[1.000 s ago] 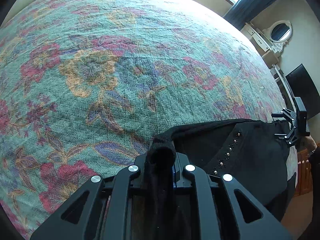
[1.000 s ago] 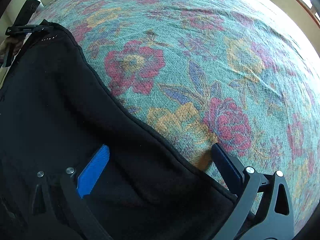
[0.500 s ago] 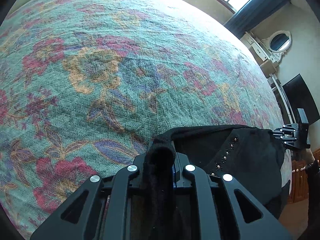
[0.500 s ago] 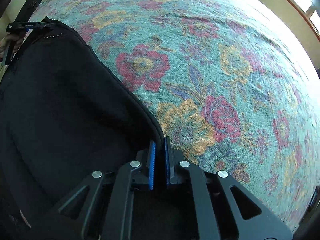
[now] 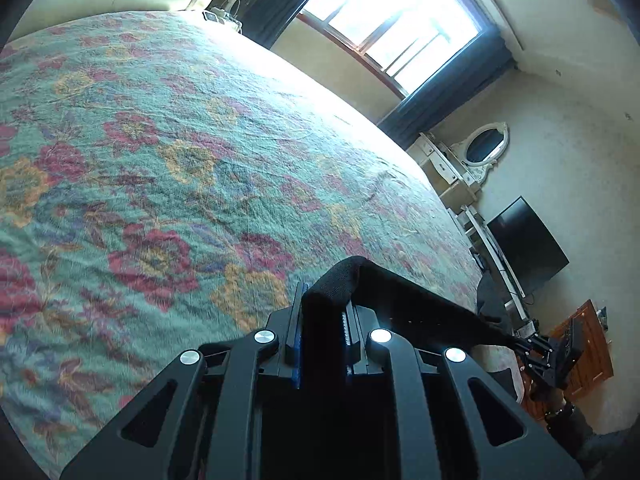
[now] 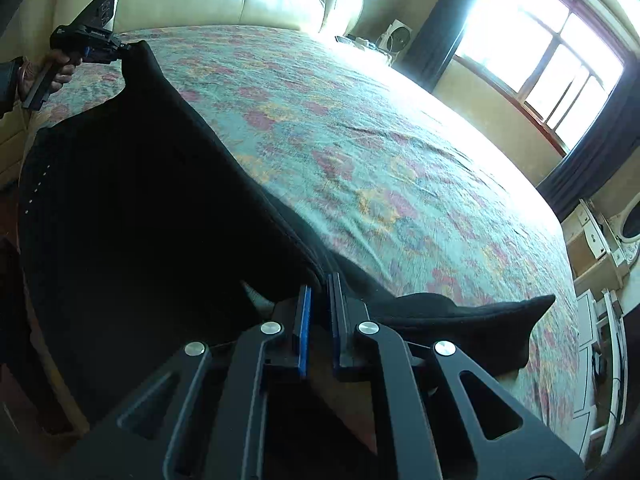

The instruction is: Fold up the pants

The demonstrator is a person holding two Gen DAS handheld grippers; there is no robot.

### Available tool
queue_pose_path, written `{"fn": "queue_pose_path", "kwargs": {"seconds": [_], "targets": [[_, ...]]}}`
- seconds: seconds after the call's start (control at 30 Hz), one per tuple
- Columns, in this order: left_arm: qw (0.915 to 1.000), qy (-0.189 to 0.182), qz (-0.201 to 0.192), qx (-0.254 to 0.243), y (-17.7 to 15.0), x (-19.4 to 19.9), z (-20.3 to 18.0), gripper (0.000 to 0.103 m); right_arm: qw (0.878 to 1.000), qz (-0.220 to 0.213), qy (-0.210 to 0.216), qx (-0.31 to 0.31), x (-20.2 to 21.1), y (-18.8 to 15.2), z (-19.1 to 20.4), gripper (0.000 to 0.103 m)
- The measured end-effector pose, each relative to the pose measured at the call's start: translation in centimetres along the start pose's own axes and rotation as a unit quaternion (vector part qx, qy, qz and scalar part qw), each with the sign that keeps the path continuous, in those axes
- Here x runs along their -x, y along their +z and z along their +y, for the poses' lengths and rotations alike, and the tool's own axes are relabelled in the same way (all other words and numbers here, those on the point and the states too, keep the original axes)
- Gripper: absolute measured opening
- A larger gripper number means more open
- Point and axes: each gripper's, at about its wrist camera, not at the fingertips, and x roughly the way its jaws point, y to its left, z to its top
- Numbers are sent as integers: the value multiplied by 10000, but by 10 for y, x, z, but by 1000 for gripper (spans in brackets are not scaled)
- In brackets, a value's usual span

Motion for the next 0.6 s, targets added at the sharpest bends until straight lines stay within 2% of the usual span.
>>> {"fn": "queue_pose_path", "kwargs": {"seconds": [0.03, 0.1, 0.17, 0.2, 0.23, 0.27, 0.3, 0.33, 0.37, 0.4, 0.43, 0.5, 0.57, 0.6], "targets": [[10000, -50, 34, 55, -14, 7, -2, 18, 10000, 38, -25, 0, 6, -14, 16, 7], [9995, -99, 171, 236, -43, 19, -1, 23, 9994, 261, 194, -115, 6, -40, 44, 7], [9984, 58, 365, 428, -73, 25, 4, 36, 9987, 448, 205, -107, 0, -60, 68, 11], [9976, 213, 404, 521, -86, 28, 8, 48, 9983, 509, 223, -201, -3, -66, 77, 13], [9965, 296, 385, 676, -99, 35, 13, 53, 9976, 523, 239, -374, -2, -70, 79, 15], [9947, 280, 334, 928, -111, 43, 20, 54, 9965, 442, 273, -659, 2, -72, 78, 22], [9919, 257, 233, 1221, -119, 51, 25, 59, 9927, 330, 436, -1078, 8, -73, 73, 34], [9889, 253, 109, 1461, -126, 60, 28, 65, 9849, 189, 668, -1585, 13, -74, 64, 41], [9865, 245, -66, 1616, -131, 68, 27, 66, 9721, 40, 876, -2177, 19, -78, 53, 55], [9848, 196, -258, 1706, -134, 75, 22, 70, 9537, -95, 1147, -2780, 22, -83, 42, 61], [9833, 141, -403, 1770, -136, 79, 16, 76, 9293, -205, 1489, -3373, 20, -89, 31, 61], [9792, 75, -540, 1952, -137, 75, 4, 79, 8812, -354, 2020, -4260, 11, -101, 19, 61], [9739, -81, -593, 2189, -139, 62, -7, 79, 8442, -380, 2292, -4830, -2, -109, 16, 62], [9717, -45, -568, 2294, -139, 53, -11, 79, 8268, -394, 2395, -5074, -6, -113, 16, 64]]}}
